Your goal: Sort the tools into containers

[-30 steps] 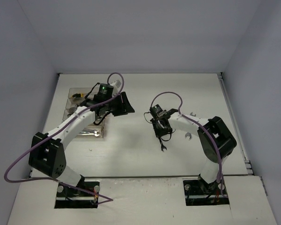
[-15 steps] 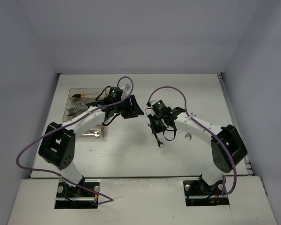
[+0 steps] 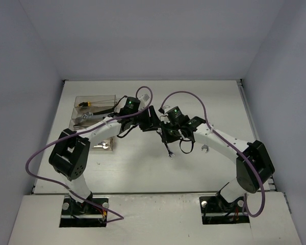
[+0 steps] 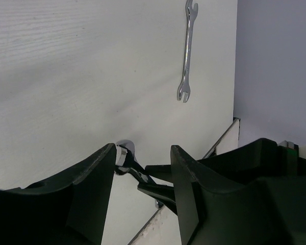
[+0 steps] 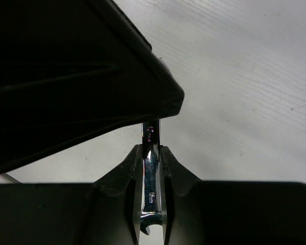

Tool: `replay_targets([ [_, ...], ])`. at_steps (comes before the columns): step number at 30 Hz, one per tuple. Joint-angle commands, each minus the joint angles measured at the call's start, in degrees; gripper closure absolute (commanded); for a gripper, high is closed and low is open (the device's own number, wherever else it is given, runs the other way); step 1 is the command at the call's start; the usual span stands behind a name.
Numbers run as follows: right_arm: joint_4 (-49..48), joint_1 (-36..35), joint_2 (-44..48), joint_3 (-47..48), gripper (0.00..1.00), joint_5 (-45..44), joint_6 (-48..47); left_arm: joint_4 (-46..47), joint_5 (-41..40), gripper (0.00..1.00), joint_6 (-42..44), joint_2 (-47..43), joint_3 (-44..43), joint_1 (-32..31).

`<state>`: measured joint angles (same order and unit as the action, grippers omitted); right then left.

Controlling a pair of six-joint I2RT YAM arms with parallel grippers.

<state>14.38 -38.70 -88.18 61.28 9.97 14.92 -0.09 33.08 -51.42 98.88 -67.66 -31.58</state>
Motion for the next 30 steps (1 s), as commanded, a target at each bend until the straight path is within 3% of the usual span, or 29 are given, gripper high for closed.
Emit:
replay_targets([
  [1, -3.31, -0.33, 3.36, 2.67, 1.0, 1.73, 0.38, 4.22, 1.86, 0.57, -1.45, -0.09, -2.21, -0.59],
  [20, -4.73, -0.37, 4.68, 2.27, 1.0, -0.35, 1.35, 4.76, 2.86, 0.57, -3.08, 0.43, -1.76, -2.0],
  [22, -5.15, -0.33, 4.68, 2.27, 1.0, -0.39, 1.69, 4.84, 2.78, 0.63, -3.51, 0.35, -1.6, -2.08],
  [25, -5.57, -0.33, 4.77, 2.43, 1.0, -0.47, 1.78, 5.25, 3.04, 0.81, -3.93, 0.36, -1.6, -2.08],
  [27, -5.67, -0.33, 4.69, 2.69, 1.0, -0.23, 1.78, 5.44, 2.72, 0.99, -4.28, 0.18, -1.52, -2.08],
  [30, -5.68, -0.33, 4.68, 2.67, 1.0, -0.64, 2.29, 5.93, 2.1, 1.0, -4.6, -0.39, -1.35, -1.95],
])
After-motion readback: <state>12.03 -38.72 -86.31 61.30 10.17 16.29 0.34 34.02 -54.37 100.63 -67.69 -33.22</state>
